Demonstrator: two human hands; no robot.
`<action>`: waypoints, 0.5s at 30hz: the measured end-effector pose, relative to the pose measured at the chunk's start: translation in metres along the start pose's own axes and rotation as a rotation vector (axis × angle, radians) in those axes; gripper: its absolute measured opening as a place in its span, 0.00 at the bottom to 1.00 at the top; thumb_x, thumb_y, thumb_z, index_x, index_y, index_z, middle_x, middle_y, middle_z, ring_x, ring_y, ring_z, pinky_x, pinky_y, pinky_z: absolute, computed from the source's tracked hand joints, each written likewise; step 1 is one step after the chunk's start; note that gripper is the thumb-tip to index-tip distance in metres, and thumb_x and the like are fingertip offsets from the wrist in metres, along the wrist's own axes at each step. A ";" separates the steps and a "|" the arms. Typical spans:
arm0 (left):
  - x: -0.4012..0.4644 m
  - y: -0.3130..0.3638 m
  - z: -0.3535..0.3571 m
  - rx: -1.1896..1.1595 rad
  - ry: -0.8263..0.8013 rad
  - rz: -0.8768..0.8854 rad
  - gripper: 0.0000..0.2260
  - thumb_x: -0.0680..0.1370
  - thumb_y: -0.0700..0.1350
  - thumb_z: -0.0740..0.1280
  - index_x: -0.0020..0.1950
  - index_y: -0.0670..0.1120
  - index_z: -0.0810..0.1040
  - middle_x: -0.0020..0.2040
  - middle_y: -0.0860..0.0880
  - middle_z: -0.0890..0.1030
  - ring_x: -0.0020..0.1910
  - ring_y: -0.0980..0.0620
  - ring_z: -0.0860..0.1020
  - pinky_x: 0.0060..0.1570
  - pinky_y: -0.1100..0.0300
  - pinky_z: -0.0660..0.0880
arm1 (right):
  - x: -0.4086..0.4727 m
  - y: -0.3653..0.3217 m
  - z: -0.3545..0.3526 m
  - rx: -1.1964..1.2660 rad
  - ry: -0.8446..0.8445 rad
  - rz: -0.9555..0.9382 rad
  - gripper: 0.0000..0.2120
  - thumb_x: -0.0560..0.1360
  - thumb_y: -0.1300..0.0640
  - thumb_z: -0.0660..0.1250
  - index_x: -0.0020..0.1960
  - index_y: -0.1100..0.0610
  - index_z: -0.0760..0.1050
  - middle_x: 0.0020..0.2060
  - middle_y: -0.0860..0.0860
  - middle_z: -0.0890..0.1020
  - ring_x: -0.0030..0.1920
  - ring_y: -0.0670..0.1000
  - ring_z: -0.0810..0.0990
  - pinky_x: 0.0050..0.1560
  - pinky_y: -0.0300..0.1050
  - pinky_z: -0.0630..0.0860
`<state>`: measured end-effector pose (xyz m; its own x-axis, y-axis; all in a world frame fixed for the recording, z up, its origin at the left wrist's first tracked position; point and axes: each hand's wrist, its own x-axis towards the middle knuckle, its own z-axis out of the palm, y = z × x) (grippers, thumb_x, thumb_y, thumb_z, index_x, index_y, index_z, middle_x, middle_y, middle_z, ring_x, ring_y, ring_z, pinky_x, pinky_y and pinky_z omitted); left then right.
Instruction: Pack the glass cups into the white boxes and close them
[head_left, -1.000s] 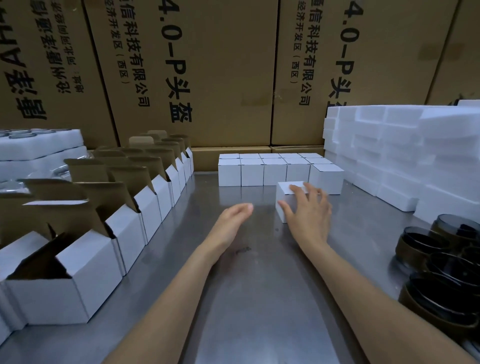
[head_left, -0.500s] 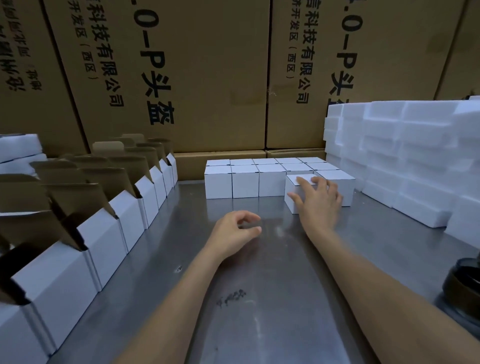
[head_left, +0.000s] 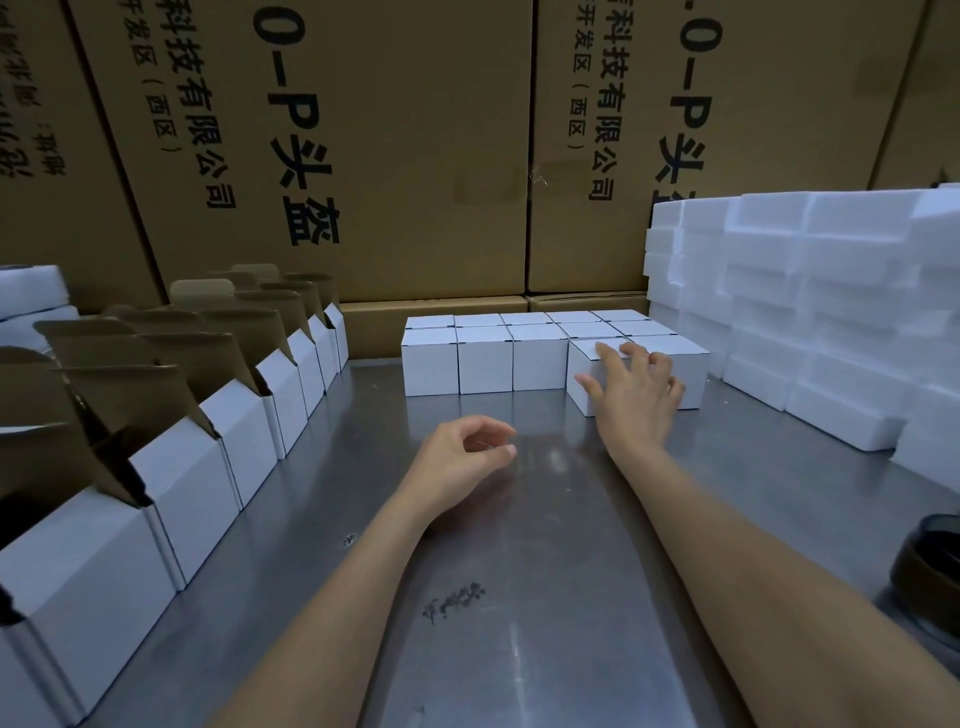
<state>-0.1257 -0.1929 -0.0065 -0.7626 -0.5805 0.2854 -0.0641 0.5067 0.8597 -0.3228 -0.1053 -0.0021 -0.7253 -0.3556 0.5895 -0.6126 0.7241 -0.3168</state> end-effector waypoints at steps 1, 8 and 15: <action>0.000 0.000 0.000 -0.006 0.002 0.002 0.06 0.75 0.41 0.71 0.51 0.48 0.81 0.50 0.49 0.83 0.51 0.54 0.80 0.49 0.70 0.73 | 0.000 0.000 0.000 -0.004 -0.005 0.001 0.21 0.79 0.43 0.58 0.70 0.46 0.66 0.70 0.50 0.65 0.68 0.55 0.60 0.62 0.53 0.60; 0.000 0.000 0.001 -0.029 0.003 0.005 0.05 0.75 0.41 0.70 0.51 0.47 0.81 0.48 0.49 0.83 0.48 0.56 0.80 0.47 0.71 0.73 | 0.003 0.002 0.004 0.011 -0.005 0.003 0.21 0.79 0.43 0.57 0.70 0.46 0.65 0.71 0.50 0.65 0.69 0.56 0.59 0.62 0.54 0.59; -0.001 0.001 0.000 -0.008 0.055 -0.020 0.04 0.75 0.43 0.70 0.49 0.48 0.82 0.46 0.52 0.83 0.48 0.57 0.80 0.46 0.71 0.73 | -0.007 -0.003 -0.002 0.064 0.050 0.008 0.26 0.79 0.43 0.59 0.73 0.53 0.62 0.73 0.51 0.63 0.70 0.56 0.60 0.64 0.55 0.58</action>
<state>-0.1249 -0.1919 -0.0054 -0.7246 -0.6246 0.2912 -0.0730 0.4898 0.8688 -0.3156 -0.1039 -0.0035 -0.7147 -0.3184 0.6227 -0.6267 0.6869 -0.3681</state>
